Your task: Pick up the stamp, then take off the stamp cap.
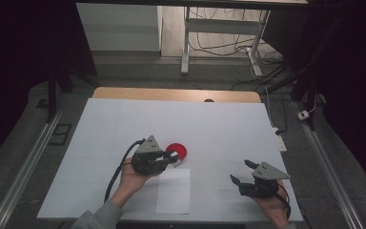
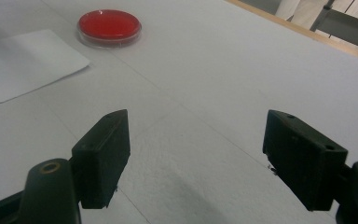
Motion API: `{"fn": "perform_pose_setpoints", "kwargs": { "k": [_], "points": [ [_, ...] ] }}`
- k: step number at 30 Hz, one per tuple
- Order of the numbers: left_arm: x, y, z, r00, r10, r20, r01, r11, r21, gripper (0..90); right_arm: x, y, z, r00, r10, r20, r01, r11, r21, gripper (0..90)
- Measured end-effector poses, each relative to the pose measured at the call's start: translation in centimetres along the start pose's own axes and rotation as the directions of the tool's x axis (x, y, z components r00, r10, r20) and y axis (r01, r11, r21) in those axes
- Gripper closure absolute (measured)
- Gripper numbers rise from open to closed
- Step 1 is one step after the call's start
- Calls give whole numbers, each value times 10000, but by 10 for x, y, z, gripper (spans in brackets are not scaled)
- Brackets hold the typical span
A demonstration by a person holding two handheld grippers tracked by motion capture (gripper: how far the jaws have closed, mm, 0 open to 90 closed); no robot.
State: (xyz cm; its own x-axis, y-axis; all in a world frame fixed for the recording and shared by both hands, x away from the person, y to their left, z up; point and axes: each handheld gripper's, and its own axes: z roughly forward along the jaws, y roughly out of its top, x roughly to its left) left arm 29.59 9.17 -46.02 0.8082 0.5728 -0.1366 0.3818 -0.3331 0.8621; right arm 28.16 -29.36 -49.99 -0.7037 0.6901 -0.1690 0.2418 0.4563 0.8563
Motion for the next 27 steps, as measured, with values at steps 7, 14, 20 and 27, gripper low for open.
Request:
{"fn": "perform_pose_setpoints", "kwargs": {
  "k": [7,14,20,27],
  "points": [
    [1,0,-1,10000,-51,-39,50,10000,-40,756,3,3,2,10000,-11,-57,11,10000,-83,232],
    [3,0,-3,9999,-84,-58,84,9999,-83,756,7,8,5,9999,-131,19,132,9998,-136,232],
    [2,0,-3,9999,-99,-41,98,9999,-115,756,9,11,9,9999,-39,-112,37,9998,-175,235],
    [2,0,-2,10000,-93,-21,92,9999,-106,756,17,17,17,9993,-154,-333,147,9997,-209,248]
  ]
}}
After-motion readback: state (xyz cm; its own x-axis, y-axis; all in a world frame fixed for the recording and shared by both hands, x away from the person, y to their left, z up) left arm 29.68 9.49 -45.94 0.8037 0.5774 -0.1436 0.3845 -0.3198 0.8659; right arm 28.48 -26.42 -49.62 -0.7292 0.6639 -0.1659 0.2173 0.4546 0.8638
